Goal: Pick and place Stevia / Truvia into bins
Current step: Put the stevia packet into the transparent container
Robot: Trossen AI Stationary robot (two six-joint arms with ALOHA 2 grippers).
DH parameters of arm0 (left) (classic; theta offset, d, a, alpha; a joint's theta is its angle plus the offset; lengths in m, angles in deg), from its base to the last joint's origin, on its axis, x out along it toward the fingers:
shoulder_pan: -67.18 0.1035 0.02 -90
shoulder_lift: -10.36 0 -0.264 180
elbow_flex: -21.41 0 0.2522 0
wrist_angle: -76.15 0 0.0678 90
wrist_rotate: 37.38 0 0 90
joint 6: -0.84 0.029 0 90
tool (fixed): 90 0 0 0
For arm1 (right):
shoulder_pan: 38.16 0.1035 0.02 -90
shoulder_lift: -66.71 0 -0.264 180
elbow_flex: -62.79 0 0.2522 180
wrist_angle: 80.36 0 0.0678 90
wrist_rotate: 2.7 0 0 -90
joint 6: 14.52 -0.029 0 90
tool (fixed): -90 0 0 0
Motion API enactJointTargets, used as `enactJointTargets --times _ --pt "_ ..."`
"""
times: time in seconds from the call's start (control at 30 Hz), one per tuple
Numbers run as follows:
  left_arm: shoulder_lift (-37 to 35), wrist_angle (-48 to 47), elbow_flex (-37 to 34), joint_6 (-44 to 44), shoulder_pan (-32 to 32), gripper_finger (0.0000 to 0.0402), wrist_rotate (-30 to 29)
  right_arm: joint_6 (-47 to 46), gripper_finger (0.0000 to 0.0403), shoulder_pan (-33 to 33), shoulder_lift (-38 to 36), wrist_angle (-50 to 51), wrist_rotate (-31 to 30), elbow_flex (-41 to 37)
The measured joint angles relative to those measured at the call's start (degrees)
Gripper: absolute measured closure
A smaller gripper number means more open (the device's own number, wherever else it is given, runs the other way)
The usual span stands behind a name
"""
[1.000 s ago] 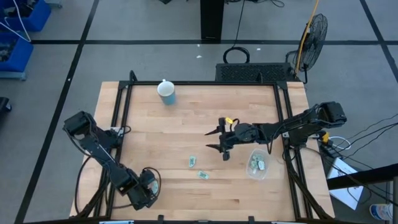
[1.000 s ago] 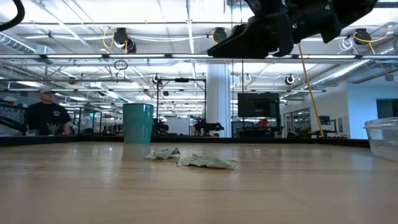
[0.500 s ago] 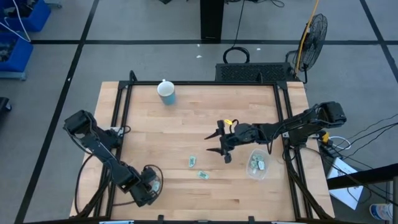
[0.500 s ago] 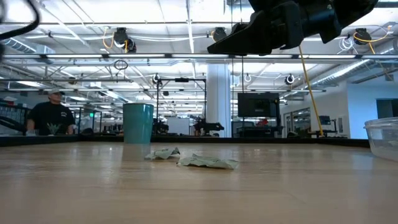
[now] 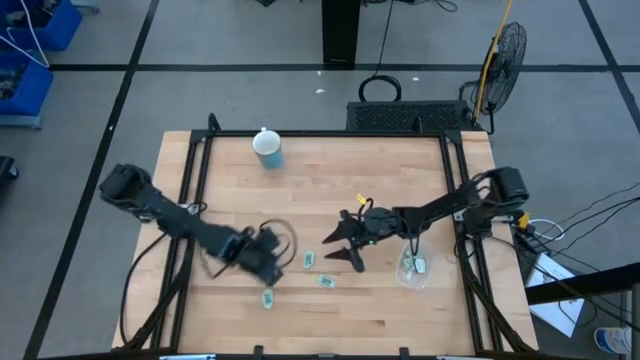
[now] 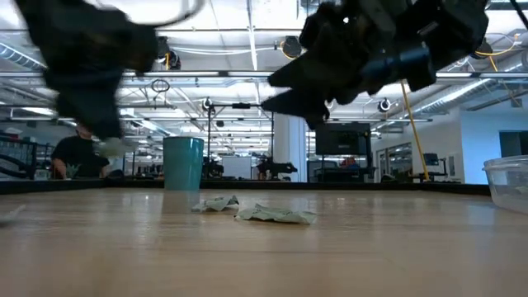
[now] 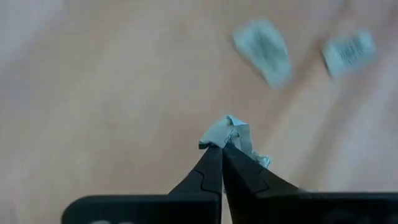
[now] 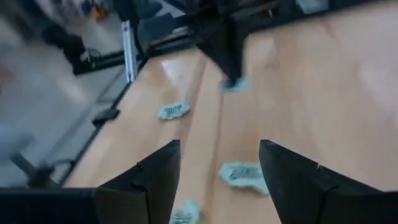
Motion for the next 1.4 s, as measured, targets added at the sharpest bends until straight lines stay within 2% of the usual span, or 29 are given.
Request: enactJointTargets --times 0.13,0.27,0.33,0.4,0.6,0.73,1.0,1.1,1.23,1.4 --pt "0.8 9.4 0.0 16.2 7.6 0.0386 -2.4 -10.3 0.0193 -0.3 4.8 -3.5 -3.5 0.0" --pt "1.1 18.5 0.0 30.4 12.2 0.0396 -3.6 -16.8 0.0193 -1.1 7.9 -3.0 -14.0 0.0" --pt "1.0 21.8 0.1 34.8 13.9 0.0396 -4.2 -20.3 0.0193 -1.9 8.7 -5.6 -16.6 -0.1" --pt "1.0 22.6 0.1 37.5 15.1 0.0389 -4.9 -23.5 0.0193 -2.8 8.8 -8.2 -15.9 0.0" --pt "1.0 23.7 0.1 41.6 17.8 0.0387 -5.0 -26.4 0.0193 -4.5 8.8 -15.6 -14.9 0.1" --pt "1.0 26.4 0.1 44.4 19.0 0.0396 -4.8 -27.9 0.0193 -5.1 8.8 -13.8 -15.0 1.6" --pt "1.0 30.8 0.1 50.4 20.6 0.0372 -4.3 -26.3 0.0197 -6.7 8.8 -11.5 -15.0 4.6" --pt "1.0 30.8 0.1 50.4 20.6 0.0375 -4.4 -25.0 0.0219 -7.4 8.8 -10.9 -14.9 4.7" --pt "1.0 30.8 0.1 49.8 20.6 0.0377 -4.4 -24.3 0.0271 -8.0 8.8 -8.2 -14.7 4.8" --pt "1.0 30.8 0.1 48.0 20.2 0.0355 -4.8 -22.2 0.0338 -8.1 8.8 -8.3 -14.6 4.7"
